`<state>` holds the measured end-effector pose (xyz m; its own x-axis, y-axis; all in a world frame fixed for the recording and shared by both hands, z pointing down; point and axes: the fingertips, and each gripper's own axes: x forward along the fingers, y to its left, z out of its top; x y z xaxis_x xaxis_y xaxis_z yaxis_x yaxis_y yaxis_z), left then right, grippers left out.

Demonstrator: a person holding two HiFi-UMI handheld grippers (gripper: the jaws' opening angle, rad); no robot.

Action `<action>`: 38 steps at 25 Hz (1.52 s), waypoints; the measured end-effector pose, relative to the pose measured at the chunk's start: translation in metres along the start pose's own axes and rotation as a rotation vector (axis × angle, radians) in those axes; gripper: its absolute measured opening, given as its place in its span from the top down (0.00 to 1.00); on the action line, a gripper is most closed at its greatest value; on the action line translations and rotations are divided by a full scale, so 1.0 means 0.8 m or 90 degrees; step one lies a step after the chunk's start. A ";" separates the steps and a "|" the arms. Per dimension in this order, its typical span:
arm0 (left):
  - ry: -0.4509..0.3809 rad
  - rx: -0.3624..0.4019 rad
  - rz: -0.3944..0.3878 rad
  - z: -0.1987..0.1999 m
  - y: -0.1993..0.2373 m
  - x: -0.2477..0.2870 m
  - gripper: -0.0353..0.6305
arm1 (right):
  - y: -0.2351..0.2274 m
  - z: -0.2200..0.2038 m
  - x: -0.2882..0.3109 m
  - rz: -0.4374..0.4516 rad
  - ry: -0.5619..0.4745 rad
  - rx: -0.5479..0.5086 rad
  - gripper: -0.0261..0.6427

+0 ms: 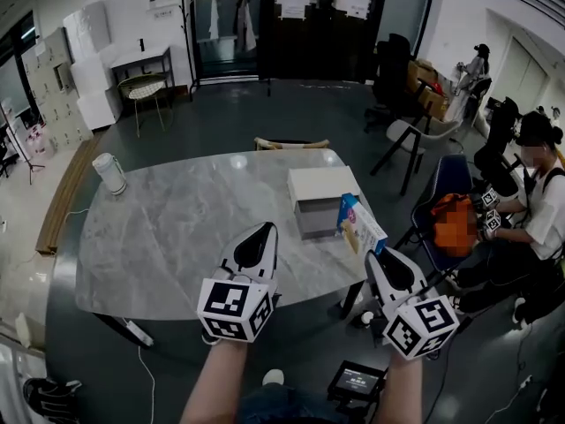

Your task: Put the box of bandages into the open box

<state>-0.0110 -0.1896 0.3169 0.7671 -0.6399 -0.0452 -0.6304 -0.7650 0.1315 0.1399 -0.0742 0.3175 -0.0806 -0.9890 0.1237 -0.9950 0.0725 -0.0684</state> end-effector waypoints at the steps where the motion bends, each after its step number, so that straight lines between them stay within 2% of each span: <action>1: 0.001 0.002 0.000 0.000 0.005 0.005 0.93 | -0.004 -0.003 0.007 -0.001 0.000 0.000 0.82; 7: 0.020 0.007 0.002 -0.019 0.021 0.033 0.93 | -0.041 -0.020 0.036 -0.023 0.014 0.026 0.82; 16: 0.036 0.008 0.045 -0.035 0.047 0.103 0.93 | -0.100 -0.022 0.121 0.026 0.054 0.040 0.83; 30: 0.026 -0.003 0.183 -0.043 0.112 0.214 0.93 | -0.181 -0.013 0.263 0.171 0.098 0.040 0.82; 38: 0.059 -0.022 0.264 -0.078 0.138 0.216 0.93 | -0.197 -0.048 0.303 0.236 0.159 0.065 0.82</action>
<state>0.0592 -0.3799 0.3855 0.4583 -0.8822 0.1083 -0.8845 -0.4406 0.1534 0.2747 -0.3203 0.3964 -0.4549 -0.8362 0.3064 -0.8862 0.3911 -0.2482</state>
